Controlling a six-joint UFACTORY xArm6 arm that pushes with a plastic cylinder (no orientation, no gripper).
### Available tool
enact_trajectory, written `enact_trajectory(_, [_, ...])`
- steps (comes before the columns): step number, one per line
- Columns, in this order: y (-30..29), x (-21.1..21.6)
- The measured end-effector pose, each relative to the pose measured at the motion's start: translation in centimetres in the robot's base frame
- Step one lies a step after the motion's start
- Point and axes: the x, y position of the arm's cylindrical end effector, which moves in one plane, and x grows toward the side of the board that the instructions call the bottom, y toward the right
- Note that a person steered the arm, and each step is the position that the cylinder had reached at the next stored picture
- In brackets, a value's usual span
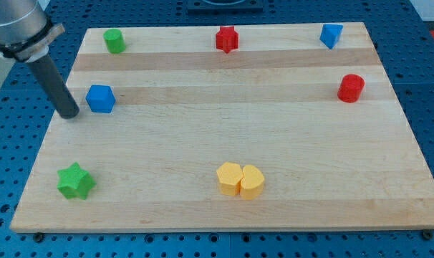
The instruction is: Push the blue cube diagonally left above the yellow hexagon
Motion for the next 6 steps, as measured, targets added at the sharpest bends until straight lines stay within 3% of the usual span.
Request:
enact_trajectory(2, [4.4,-2.4])
enact_trajectory(6, [16.9,2.5])
